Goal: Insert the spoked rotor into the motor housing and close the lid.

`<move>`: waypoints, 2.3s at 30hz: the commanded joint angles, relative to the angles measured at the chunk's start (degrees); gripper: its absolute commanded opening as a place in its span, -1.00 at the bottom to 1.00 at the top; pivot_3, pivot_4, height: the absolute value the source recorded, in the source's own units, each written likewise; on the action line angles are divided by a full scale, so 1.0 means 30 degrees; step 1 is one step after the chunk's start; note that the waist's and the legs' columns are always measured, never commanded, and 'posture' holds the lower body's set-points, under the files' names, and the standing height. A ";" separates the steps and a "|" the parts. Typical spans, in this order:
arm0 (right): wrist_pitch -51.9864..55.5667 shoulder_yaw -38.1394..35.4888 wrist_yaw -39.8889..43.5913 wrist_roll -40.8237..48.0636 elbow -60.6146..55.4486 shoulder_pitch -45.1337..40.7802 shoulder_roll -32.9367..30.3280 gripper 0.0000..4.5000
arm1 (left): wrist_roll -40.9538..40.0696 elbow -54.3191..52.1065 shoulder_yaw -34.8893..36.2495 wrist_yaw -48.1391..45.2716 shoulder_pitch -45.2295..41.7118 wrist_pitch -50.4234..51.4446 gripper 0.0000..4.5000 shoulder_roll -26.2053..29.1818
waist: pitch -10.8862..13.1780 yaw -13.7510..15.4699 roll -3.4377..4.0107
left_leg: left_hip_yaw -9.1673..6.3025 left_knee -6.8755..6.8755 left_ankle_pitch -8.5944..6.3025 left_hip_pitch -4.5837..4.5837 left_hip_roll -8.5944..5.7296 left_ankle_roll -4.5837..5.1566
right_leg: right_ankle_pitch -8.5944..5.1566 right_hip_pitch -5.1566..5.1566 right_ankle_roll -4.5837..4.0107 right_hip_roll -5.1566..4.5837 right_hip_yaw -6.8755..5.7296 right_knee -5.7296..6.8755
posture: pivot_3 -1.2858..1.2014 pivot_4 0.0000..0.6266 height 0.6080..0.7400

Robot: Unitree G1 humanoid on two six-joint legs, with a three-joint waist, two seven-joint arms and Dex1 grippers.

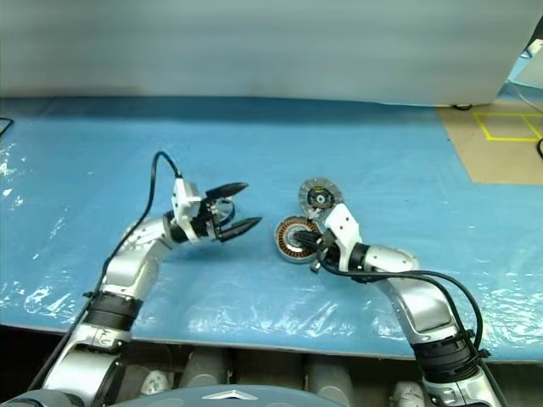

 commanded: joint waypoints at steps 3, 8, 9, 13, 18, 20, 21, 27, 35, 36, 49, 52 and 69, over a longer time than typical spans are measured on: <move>-0.0287 -0.0259 0.0399 0.0462 -0.0970 0.0004 -0.0178 -0.99 | -0.0162 0.2267 0.0607 -0.2161 -0.2728 0.1406 1.00 0.2263 | -0.0001 -0.0019 0.0001 | 0.0001 0.0005 0.0000 0.0010 -0.0003 0.0000 | 0.0000 0.0000 0.0000 0.0001 0.0003 0.0012 | 0.03 -0.52 1.00; -0.0125 -0.0241 0.0221 0.0495 -0.1086 0.0095 0.0012 -0.99 | 0.0989 0.6541 -0.0038 -0.5170 -0.5864 0.1202 1.00 0.4082 | 0.0000 -0.0005 -0.0001 | -0.0001 0.0003 0.0002 0.0004 -0.0010 -0.0002 | 0.0000 -0.0005 0.0001 0.0001 0.0008 0.0014 | 0.03 -0.52 1.00; -0.0102 -0.0132 0.0143 0.0455 -0.1148 0.0065 0.0097 -0.99 | 0.1187 0.7201 -0.0118 -0.5701 -0.6379 0.1012 1.00 0.4220 | 0.0000 0.0004 -0.0001 | -0.0002 0.0002 0.0002 -0.0002 -0.0011 -0.0003 | 0.0000 -0.0007 0.0001 0.0000 0.0006 0.0010 | 0.03 -0.52 1.00; -0.0105 -0.0076 0.0232 0.0601 -0.1303 -0.0388 0.0304 -0.99 | 0.2129 0.9301 -0.0837 -0.8047 -0.8614 0.1101 1.00 0.4576 | 0.0004 0.0109 -0.0008 | -0.0013 -0.0001 0.0002 -0.0020 -0.0016 -0.0005 | 0.0000 -0.0007 0.0000 -0.0005 -0.0006 0.0010 | 0.03 -0.52 1.00; -0.0176 -0.0323 -0.0059 0.0863 -0.1480 -0.0726 0.0936 -0.99 | 0.3503 1.2095 -0.1494 -0.9812 -1.0241 0.0510 1.00 0.4775 | 0.0006 0.0024 -0.0010 | -0.0012 -0.0016 0.0003 -0.0001 -0.0011 -0.0009 | 0.0001 -0.0007 0.0000 -0.0001 -0.0005 0.0019 | 0.03 -0.52 1.00; -0.0632 -0.0736 0.0318 0.1026 -0.1674 -0.0219 0.0605 -0.99 | 0.4312 1.3052 -0.1999 -1.0397 -1.0701 0.0464 1.00 0.4856 | 0.0006 0.0043 -0.0010 | -0.0013 -0.0021 0.0004 -0.0006 -0.0014 -0.0010 | 0.0001 -0.0009 0.0001 -0.0001 -0.0006 0.0018 | 0.03 -0.52 1.00; -0.0759 -0.0743 0.0367 0.1014 -0.1792 -0.0050 0.0501 -0.99 | 0.4523 1.3385 -0.2172 -1.0566 -1.0808 0.0349 1.00 0.4957 | 0.0006 0.0076 -0.0011 | -0.0013 -0.0024 0.0004 -0.0009 -0.0017 -0.0011 | 0.0001 -0.0008 0.0002 -0.0002 -0.0007 0.0015 | 0.03 -0.52 1.00; -0.1034 -0.1352 0.0502 0.1255 -0.2958 0.1031 -0.0459 -0.99 | 0.6861 1.6580 -0.2834 -0.9036 -1.1926 -0.1079 1.00 0.4737 | 0.0019 0.0228 -0.0032 | -0.0029 -0.0047 0.0003 -0.0021 -0.0018 -0.0012 | 0.0008 -0.0007 0.0013 -0.0002 -0.0022 0.0008 | 0.03 -0.52 1.00; -0.0971 -0.1124 -0.0379 0.0970 -0.3771 0.1667 -0.0289 -0.99 | 0.8601 1.8805 -0.2951 -0.7766 -1.3216 -0.0283 1.00 0.4084 | 0.0022 0.0487 -0.0040 | -0.0031 -0.0036 0.0003 -0.0014 -0.0017 -0.0014 | 0.0006 -0.0004 0.0010 -0.0005 -0.0019 0.0007 | 0.03 -0.52 1.00; -0.1016 -0.1063 -0.0468 0.0892 -0.3826 0.1827 -0.0288 -0.99 | 0.8704 1.8909 -0.2941 -0.7855 -1.3278 -0.0132 1.00 0.4030 | 0.0023 0.0501 -0.0040 | -0.0031 -0.0041 0.0003 -0.0015 -0.0018 -0.0014 | 0.0010 -0.0004 0.0016 -0.0004 -0.0021 0.0007 | 0.03 -0.52 1.00; -0.1279 -0.0329 -0.1572 0.0253 -0.4241 0.2792 0.0133 -0.99 | 0.9652 1.9572 -0.2884 -0.7719 -1.4001 0.1130 1.00 0.3632 | 0.0031 0.0506 -0.0054 | -0.0039 -0.0072 0.0002 -0.0023 -0.0020 -0.0017 | 0.0044 -0.0004 0.0075 -0.0004 -0.0032 -0.0030 | 0.03 -0.52 1.00; -0.1340 -0.0259 -0.1632 0.0210 -0.4225 0.2967 0.0116 -0.99 | 0.9744 1.9541 -0.2858 -0.7905 -1.3942 0.1163 1.00 0.3561 | 0.0031 0.0513 -0.0054 | -0.0039 -0.0086 0.0002 -0.0024 -0.0022 -0.0017 | 0.0045 -0.0004 0.0076 -0.0004 -0.0033 -0.0042 | 0.03 -0.52 1.00; -0.1282 -0.0130 -0.1957 0.0119 -0.4375 0.3237 0.0142 -1.00 | 0.9868 1.9661 -0.2722 -0.8065 -1.3601 0.1829 0.31 0.3074 | 0.0033 0.0509 -0.0056 | -0.0040 -0.0117 0.0002 -0.0033 -0.0027 -0.0017 | 0.0051 -0.0003 0.0086 -0.0003 -0.0039 -0.0092 | 0.03 -0.52 1.00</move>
